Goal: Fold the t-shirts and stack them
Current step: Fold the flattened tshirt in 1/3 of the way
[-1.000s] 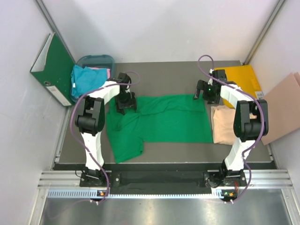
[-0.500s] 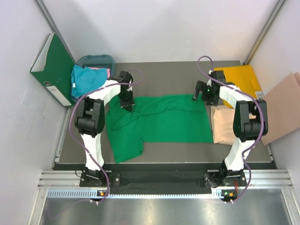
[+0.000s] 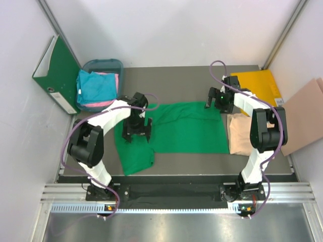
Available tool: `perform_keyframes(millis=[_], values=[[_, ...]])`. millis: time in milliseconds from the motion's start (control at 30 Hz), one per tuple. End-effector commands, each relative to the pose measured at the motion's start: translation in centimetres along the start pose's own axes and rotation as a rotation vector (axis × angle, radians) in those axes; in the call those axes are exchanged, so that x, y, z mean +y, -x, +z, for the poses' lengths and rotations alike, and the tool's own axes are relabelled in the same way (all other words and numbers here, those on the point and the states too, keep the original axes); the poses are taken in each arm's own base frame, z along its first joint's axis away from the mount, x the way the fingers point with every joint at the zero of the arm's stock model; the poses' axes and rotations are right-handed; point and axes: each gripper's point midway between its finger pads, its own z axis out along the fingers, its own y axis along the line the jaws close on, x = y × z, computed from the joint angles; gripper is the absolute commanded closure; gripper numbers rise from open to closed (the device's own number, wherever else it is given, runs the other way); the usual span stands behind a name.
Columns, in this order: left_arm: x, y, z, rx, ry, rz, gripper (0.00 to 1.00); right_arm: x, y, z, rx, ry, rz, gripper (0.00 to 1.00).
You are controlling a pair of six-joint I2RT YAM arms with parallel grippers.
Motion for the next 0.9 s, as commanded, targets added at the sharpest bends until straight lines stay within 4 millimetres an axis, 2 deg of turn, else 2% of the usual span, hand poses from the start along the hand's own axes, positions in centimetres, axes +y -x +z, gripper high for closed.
perform_keyframes(millis=[0, 33, 100, 133, 167, 200, 233, 267, 300, 333, 367, 400, 433, 467, 500, 533, 567, 600, 633, 700, 767, 800, 833, 867], values=[[1.4, 1.0, -3.3, -0.151, 0.101, 0.016, 0.01, 0.5, 2.0, -0.2, -0.062, -0.01, -0.002, 0.0], [1.2, 3.1, -4.1, -0.24, 0.104, 0.009, 0.01, 0.5, 2.1, 0.0, -0.059, -0.014, -0.001, 0.0], [1.8, 5.5, -4.0, -0.287, 0.142, -0.01, 0.01, 0.5, 2.9, 0.0, -0.074, -0.023, -0.004, 0.0], [1.5, 7.6, -4.8, -0.337, 0.141, -0.019, 0.01, 0.3, 3.0, 0.1, -0.074, -0.031, -0.004, 0.0], [1.8, 8.8, -4.8, -0.341, 0.151, -0.037, 0.01, 0.4, 3.7, 0.1, -0.09, -0.039, -0.009, 0.0], [2.5, 9.8, -3.2, -0.301, 0.174, -0.062, 0.01, 0.2, 3.8, 0.1, -0.091, -0.051, -0.01, 0.0], [2.1, 11.8, -3.9, -0.333, 0.158, -0.072, 0.01, 0.1, 3.7, 0.3, -0.089, -0.056, -0.015, 0.0], [2.4, 12.7, -3.5, -0.328, 0.158, -0.087, 0.01, 0.0, 4.2, 0.4, -0.1, -0.065, -0.021, 0.0], [2.5, 13.5, -1.6, -0.288, 0.171, -0.079, 0.01, -0.2, 4.3, 0.5, -0.102, -0.073, -0.023, 0.0], [2.0, 15.1, -2.0, -0.312, 0.158, -0.078, 0.01, -0.5, 4.2, 1.0, -0.094, -0.083, -0.027, 0.0], [2.0, 15.6, -1.5, -0.3, 0.167, -0.073, 0.01, -0.6, 4.7, 1.0, -0.1, -0.097, -0.037, 0.0], [2.2, 16.2, 0.2, -0.268, 0.185, -0.058, 0.01, -0.8, 4.8, 1.2, -0.097, -0.109, -0.044, 0.0], [1.9, 17.5, -0.1, -0.293, 0.184, -0.059, 0.01, -1.1, 4.7, 1.6, -0.089, -0.122, -0.047, 0.0], [2.3, 18.0, 0.4, -0.288, 0.193, -0.064, 0.01, -1.3, 5.1, 1.7, -0.097, -0.134, -0.058, 0.0], [2.6, 18.2, 1.9, -0.254, 0.204, -0.067, 0.01, -1.5, 5.2, 1.7, -0.097, -0.14, -0.062, 0.0], [2.5, 19.3, 1.5, -0.275, 0.201, -0.07, 0.01, -1.8, 5.3, 1.9, -0.104, -0.167, -0.069, 0.0], [3.0, 19.7, 1.8, -0.27, 0.214, -0.082, 0.01, -2.1, 5.7, 1.9, -0.112, -0.183, -0.073, 0.0], [3.5, 19.6, 2.9, -0.231, 0.228, -0.091, 0.01, -2.2, 5.9, 2.0, -0.117, -0.189, -0.076, 0.0], [3.5, 20.5, 2.7, -0.246, 0.221, -0.099, 0.01, -2.3, 5.9, 2.2, -0.113, -0.193, -0.079, 0.01], [4.3, 20.7, 3.6, -0.22, 0.222, -0.127, 0.01, -2.0, 6.3, 2.4, -0.119, -0.182, -0.081, 0.01], [4.7, 21.1, 3.8, -0.216, 0.228, -0.141, 0.01, -1.6, 6.0, 3.3, -0.101, -0.169, -0.089, 0.05], [4.9, 21.1, 4.5, -0.199, 0.233, -0.143, 0.01, -1.7, 5.7, 3.5, -0.084, -0.17, -0.088, 0.07], [4.9, 21.1, 4.5, -0.193, 0.234, -0.149, 0.04, -1.7, 5.0, 4.2, -0.056, -0.174, -0.094, 0.18], [4.9, 21.1, 4.7, -0.186, 0.229, -0.155, 0.21, -1.5, 5.0, 4.4, -0.046, -0.17, -0.095, 0.27]])
